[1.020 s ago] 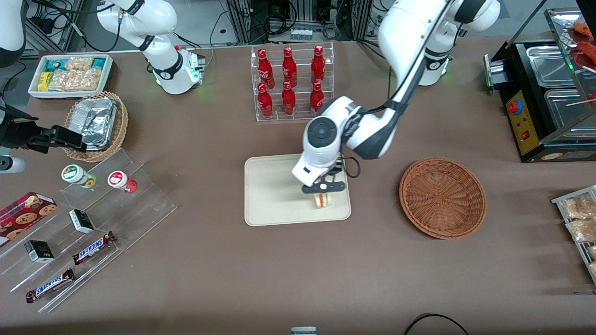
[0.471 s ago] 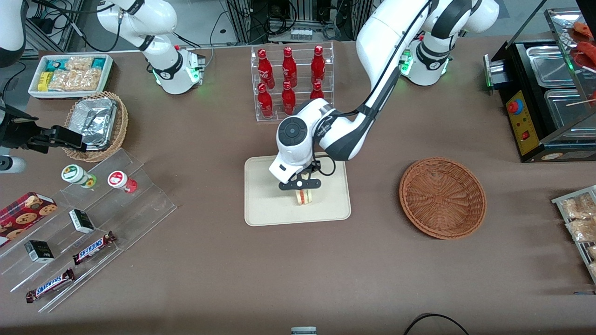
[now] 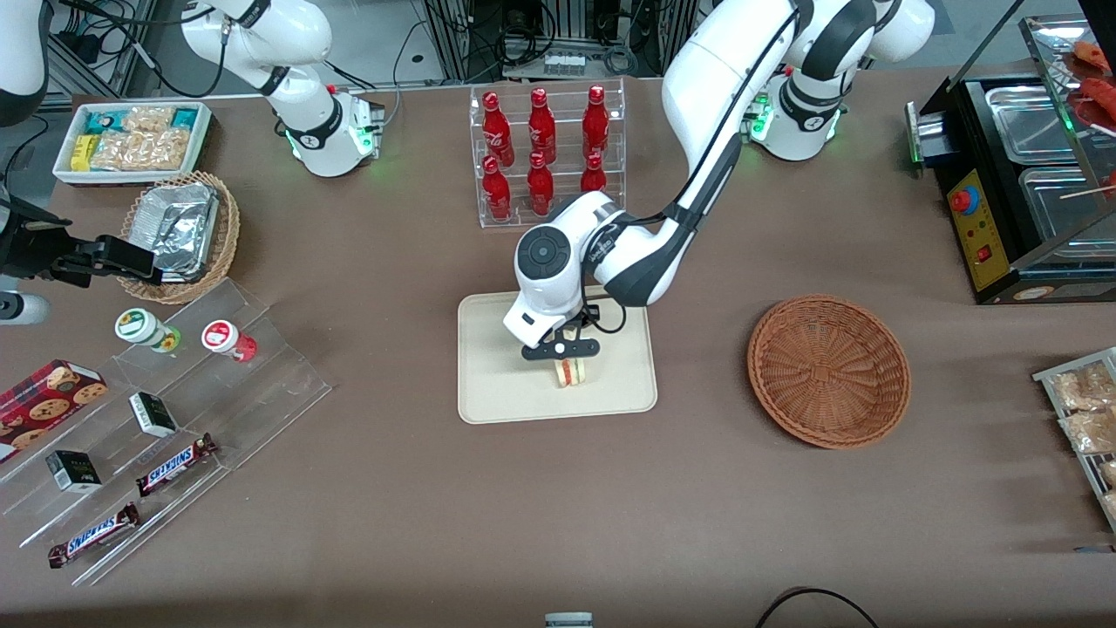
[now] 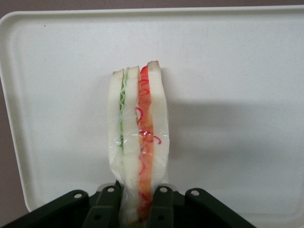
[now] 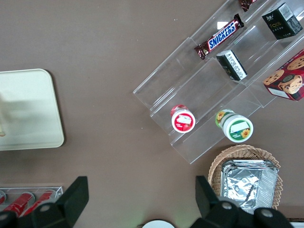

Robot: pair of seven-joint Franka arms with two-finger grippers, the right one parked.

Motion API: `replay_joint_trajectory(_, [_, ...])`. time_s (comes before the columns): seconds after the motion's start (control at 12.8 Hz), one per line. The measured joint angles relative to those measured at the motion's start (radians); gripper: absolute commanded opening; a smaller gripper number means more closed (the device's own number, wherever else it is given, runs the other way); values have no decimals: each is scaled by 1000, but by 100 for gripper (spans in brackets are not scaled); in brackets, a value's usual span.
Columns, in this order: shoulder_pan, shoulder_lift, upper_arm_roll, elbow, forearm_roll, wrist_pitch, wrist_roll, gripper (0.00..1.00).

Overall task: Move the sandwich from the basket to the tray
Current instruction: 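Lower the sandwich onto the tray with the left gripper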

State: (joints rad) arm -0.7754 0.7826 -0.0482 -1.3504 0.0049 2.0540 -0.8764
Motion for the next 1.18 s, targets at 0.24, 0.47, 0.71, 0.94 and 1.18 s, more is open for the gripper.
replay_joint_trajectory(0.24, [0,1,2,5,4,19,-4,0])
replay_joint_trajectory(0.47, [0,9,3,5,16,32,-16,0])
replay_joint_trajectory(0.71, [0,19,3,5,17,42,-46,0])
replay_joint_trajectory(0.94, [0,25,3,5,17,47,-54,47])
replay_joint_trajectory(1.18, [-1,33,3,5,17,50,-60,99])
